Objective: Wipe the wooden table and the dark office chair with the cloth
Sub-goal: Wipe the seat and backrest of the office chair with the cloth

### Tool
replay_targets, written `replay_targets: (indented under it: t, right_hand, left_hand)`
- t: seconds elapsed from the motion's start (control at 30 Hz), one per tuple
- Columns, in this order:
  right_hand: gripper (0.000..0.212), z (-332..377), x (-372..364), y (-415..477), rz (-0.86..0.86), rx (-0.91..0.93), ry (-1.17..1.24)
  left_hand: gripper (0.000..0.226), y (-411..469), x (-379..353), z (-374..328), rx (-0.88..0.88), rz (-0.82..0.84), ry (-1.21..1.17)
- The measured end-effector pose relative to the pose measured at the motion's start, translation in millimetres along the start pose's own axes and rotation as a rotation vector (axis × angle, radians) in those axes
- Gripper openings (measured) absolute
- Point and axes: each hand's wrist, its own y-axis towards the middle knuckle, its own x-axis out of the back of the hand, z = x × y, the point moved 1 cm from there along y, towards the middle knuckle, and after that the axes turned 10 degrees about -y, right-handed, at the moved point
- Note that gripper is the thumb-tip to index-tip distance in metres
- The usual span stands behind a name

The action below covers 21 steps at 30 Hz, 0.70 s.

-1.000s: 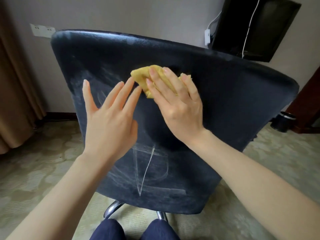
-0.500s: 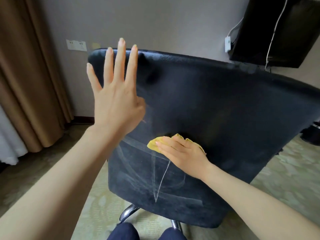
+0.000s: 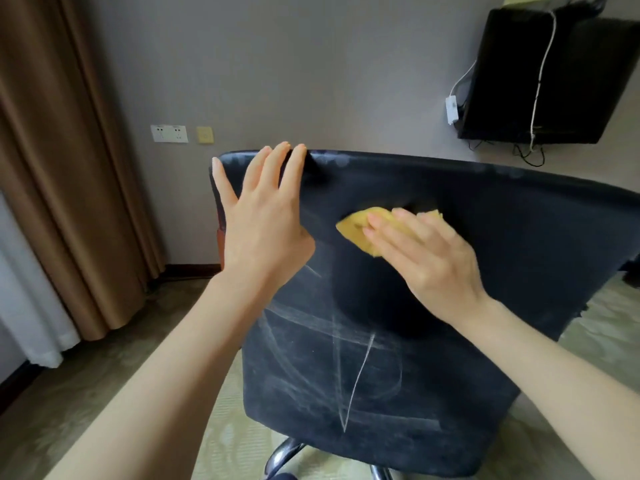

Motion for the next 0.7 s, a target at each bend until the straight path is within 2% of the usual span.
replay_targets:
  t: [0.1, 0.23, 0.37, 0.43, 0.53, 0.7]
  right_hand:
    - [0.032, 6.2, -5.9, 39.8, -0.115, -0.056, -0.059]
    - [0.031, 38.0, -27.7, 65.8, -0.167, -0.126, 0.029]
    - [0.029, 73.3, -49.8, 47.1, -0.056, -0.103, 0.086]
    - [0.022, 81.2, -53.0, 40.9, -0.079, -0.089, 0.165]
    - [0.024, 87.1, -56.5, 25.9, -0.071, 0.018, 0.167]
    - [0.034, 88.2, -52.4, -3.0, 0.180, 0.122, 0.277]
  left_hand:
    - [0.084, 2.4, 9.2, 2.5, -0.065, 0.023, -0.002]
    - [0.080, 5.8, 14.9, 1.2, -0.097, 0.046, -0.052]
    - [0.077, 7.3, 15.3, -1.3, -0.100, 0.059, -0.067]
    - [0.082, 7.7, 14.6, -1.0, -0.094, 0.071, -0.074]
    - [0.083, 7.5, 13.3, 1.0, -0.079, 0.087, -0.116]
    - [0.089, 6.5, 17.8, 13.7, -0.065, 0.136, -0.263]
